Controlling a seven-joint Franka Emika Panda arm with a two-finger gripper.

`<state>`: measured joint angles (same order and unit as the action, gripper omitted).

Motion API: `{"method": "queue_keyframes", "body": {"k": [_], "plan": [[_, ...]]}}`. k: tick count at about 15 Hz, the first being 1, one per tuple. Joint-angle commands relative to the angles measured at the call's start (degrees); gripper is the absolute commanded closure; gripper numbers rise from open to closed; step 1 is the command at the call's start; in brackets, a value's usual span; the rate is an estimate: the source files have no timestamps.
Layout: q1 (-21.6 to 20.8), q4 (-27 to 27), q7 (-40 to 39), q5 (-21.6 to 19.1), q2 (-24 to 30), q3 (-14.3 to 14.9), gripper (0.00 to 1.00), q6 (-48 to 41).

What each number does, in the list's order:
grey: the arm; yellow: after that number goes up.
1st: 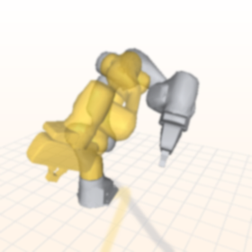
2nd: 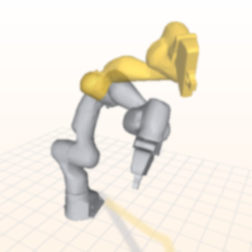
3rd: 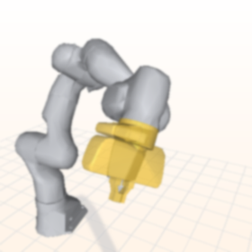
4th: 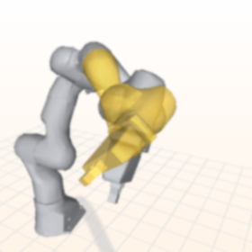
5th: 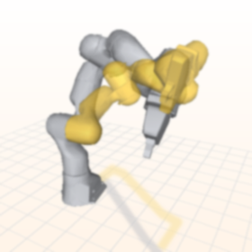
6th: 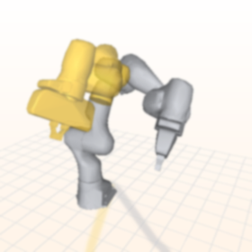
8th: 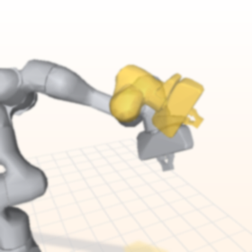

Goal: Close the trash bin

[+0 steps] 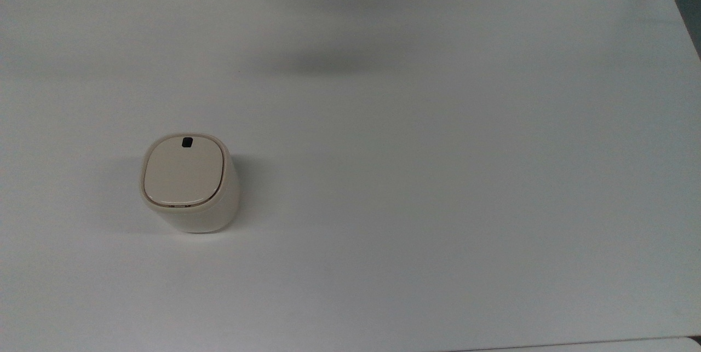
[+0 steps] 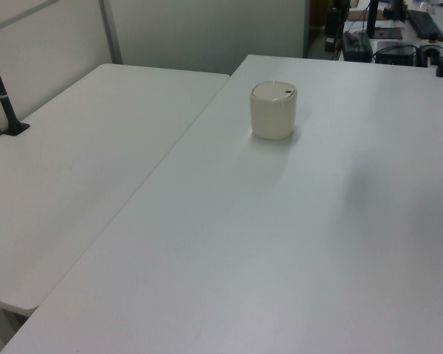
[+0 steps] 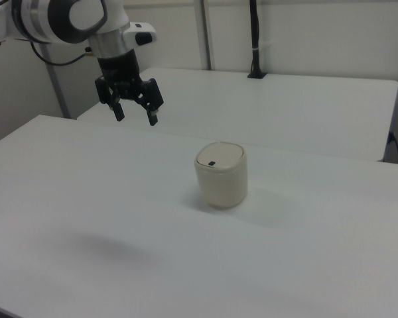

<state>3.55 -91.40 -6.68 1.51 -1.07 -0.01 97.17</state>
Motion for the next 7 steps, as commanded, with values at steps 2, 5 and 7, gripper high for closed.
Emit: {"method": "queue_keyframes", "body": {"k": [2, 5, 7], "plan": [[-0.6, -0.8, -2.6, 0.2, 0.7, 0.4, 0.00, -0.9], [-0.6, -0.8, -2.6, 0.0, 0.7, 0.4, 0.00, -0.8], [-0.6, -0.8, -2.6, 0.0, 0.8, 0.4, 0.00, -1.0]]}}
